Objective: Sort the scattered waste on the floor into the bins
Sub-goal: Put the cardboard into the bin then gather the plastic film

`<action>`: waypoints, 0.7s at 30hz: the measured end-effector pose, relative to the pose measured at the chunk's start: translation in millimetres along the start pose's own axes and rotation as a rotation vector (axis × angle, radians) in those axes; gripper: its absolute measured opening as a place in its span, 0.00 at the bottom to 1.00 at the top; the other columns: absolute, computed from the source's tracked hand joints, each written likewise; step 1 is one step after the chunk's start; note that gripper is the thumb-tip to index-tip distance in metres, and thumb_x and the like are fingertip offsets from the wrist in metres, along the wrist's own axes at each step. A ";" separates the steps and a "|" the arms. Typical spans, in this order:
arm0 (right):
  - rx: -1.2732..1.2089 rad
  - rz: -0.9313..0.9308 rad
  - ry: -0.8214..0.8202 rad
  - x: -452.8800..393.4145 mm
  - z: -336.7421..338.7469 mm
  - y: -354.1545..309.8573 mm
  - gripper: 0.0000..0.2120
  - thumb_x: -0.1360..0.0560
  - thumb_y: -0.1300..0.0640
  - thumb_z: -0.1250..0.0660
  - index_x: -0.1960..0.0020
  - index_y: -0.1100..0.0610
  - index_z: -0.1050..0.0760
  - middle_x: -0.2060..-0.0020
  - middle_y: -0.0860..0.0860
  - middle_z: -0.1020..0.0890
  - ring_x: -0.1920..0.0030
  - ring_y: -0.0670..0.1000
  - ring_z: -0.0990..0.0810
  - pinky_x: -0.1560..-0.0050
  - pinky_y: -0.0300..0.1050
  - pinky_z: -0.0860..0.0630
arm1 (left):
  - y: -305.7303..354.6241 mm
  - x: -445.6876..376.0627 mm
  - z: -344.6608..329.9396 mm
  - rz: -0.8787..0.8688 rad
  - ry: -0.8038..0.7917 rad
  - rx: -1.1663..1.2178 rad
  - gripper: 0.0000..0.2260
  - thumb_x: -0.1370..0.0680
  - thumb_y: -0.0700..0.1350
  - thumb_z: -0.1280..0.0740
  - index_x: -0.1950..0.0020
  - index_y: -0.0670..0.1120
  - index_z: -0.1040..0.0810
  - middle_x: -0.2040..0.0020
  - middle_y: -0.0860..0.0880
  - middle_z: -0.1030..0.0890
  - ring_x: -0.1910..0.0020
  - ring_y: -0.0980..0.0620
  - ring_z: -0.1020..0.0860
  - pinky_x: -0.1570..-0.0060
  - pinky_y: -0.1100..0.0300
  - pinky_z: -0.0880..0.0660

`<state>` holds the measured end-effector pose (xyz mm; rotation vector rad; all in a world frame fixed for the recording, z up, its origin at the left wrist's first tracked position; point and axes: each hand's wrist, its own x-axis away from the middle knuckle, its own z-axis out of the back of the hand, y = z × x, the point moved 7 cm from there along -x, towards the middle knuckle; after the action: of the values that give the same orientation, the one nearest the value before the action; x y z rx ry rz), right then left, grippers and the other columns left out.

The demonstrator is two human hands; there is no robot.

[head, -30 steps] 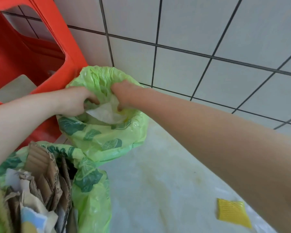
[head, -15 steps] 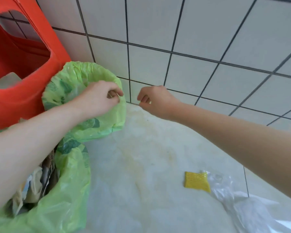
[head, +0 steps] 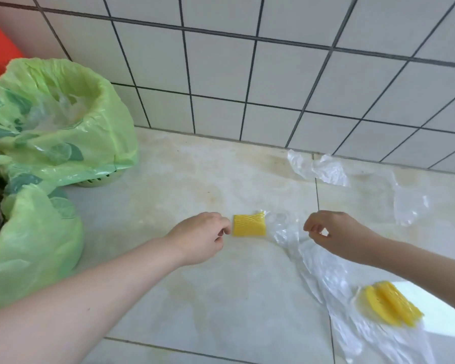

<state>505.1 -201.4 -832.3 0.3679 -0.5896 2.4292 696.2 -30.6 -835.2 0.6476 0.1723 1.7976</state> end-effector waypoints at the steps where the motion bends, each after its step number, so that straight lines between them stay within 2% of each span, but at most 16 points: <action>1: 0.016 -0.012 -0.011 11.1 -7.3 13.1 0.06 0.24 0.54 0.36 0.48 0.47 0.25 0.53 0.41 0.23 0.49 0.45 0.22 0.52 0.37 0.27 | 10.4 -5.9 -8.9 -0.024 -0.030 -0.039 0.12 0.22 0.42 0.42 0.41 0.50 0.25 0.43 0.53 0.26 0.41 0.51 0.28 0.45 0.55 0.27; 4: 0.036 -0.072 -0.002 34.8 -27.8 44.2 0.13 0.23 0.50 0.36 0.39 0.48 0.28 0.45 0.43 0.27 0.45 0.47 0.25 0.49 0.37 0.31 | 31.9 -25.8 -34.3 -0.072 -0.091 -0.180 0.16 0.22 0.41 0.43 0.35 0.50 0.29 0.37 0.51 0.30 0.36 0.50 0.32 0.44 0.55 0.29; 6: 0.000 -0.134 0.034 44.1 -41.1 58.9 0.20 0.24 0.47 0.35 0.34 0.48 0.32 0.40 0.45 0.30 0.40 0.49 0.27 0.43 0.41 0.30 | 39.5 -38.0 -51.2 -0.087 -0.108 -0.265 0.20 0.23 0.39 0.43 0.31 0.49 0.34 0.34 0.50 0.32 0.34 0.48 0.35 0.40 0.54 0.30; 8: -0.046 -0.235 0.049 50.6 -55.2 69.4 0.28 0.26 0.42 0.34 0.31 0.49 0.37 0.37 0.46 0.32 0.37 0.51 0.30 0.40 0.46 0.29 | 43.4 -50.1 -64.1 -0.096 -0.086 -0.311 0.25 0.24 0.39 0.42 0.27 0.48 0.39 0.30 0.50 0.35 0.30 0.48 0.38 0.35 0.53 0.33; 10: -0.058 -0.332 0.037 55.8 -70.7 78.1 0.32 0.28 0.39 0.33 0.31 0.51 0.38 0.37 0.47 0.33 0.36 0.52 0.31 0.42 0.49 0.27 | 43.0 -60.6 -75.2 -0.063 -0.069 -0.310 0.29 0.24 0.39 0.42 0.24 0.48 0.46 0.24 0.50 0.41 0.25 0.48 0.44 0.30 0.53 0.38; 11: -0.046 -0.364 0.027 57.1 -77.4 81.3 0.31 0.29 0.38 0.33 0.32 0.52 0.36 0.38 0.48 0.32 0.37 0.52 0.31 0.43 0.49 0.26 | 41.6 -65.3 -79.9 -0.033 -0.066 -0.309 0.30 0.24 0.39 0.42 0.23 0.48 0.48 0.23 0.50 0.44 0.24 0.48 0.46 0.29 0.53 0.40; 13: -0.049 -0.389 0.037 56.5 -86.7 85.6 0.22 0.28 0.42 0.33 0.40 0.53 0.30 0.43 0.49 0.30 0.40 0.54 0.30 0.46 0.48 0.27 | 38.5 -72.5 -87.3 0.011 -0.057 -0.328 0.31 0.23 0.40 0.42 0.23 0.48 0.50 0.22 0.51 0.46 0.24 0.48 0.47 0.28 0.54 0.40; 15: -0.148 -0.386 0.100 53.0 -87.2 88.0 0.10 0.27 0.48 0.32 0.52 0.54 0.27 0.50 0.50 0.30 0.44 0.56 0.28 0.49 0.46 0.29 | 37.1 -76.2 -89.6 0.007 -0.004 -0.369 0.30 0.24 0.42 0.41 0.24 0.49 0.48 0.24 0.51 0.42 0.27 0.47 0.42 0.32 0.54 0.36; 16: -0.221 -0.384 0.131 51.8 -85.1 88.2 0.08 0.27 0.51 0.31 0.58 0.54 0.28 0.53 0.50 0.30 0.46 0.56 0.27 0.50 0.45 0.31 | 35.6 -76.4 -89.8 0.001 0.026 -0.389 0.29 0.24 0.42 0.40 0.24 0.49 0.47 0.27 0.51 0.38 0.30 0.46 0.38 0.35 0.54 0.34; 18: -0.369 -0.391 0.179 50.9 -77.5 87.4 0.11 0.28 0.55 0.31 0.66 0.51 0.32 0.56 0.49 0.30 0.50 0.55 0.27 0.52 0.42 0.34 | 29.6 -72.7 -89.5 0.016 0.049 -0.404 0.27 0.24 0.42 0.39 0.26 0.49 0.43 0.34 0.51 0.32 0.36 0.45 0.34 0.41 0.54 0.30; 21: -0.537 -0.401 0.240 54.7 -56.9 82.9 0.10 0.28 0.59 0.34 0.67 0.55 0.30 0.54 0.51 0.28 0.53 0.52 0.26 0.54 0.43 0.31 | 16.6 -57.1 -92.8 0.049 0.003 -0.404 0.20 0.23 0.41 0.40 0.31 0.48 0.36 0.39 0.50 0.28 0.40 0.44 0.32 0.45 0.53 0.29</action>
<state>404.6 -206.1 -886.9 -0.0328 -0.9245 1.8104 645.8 -69.8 -925.1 0.3625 -0.2039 1.8101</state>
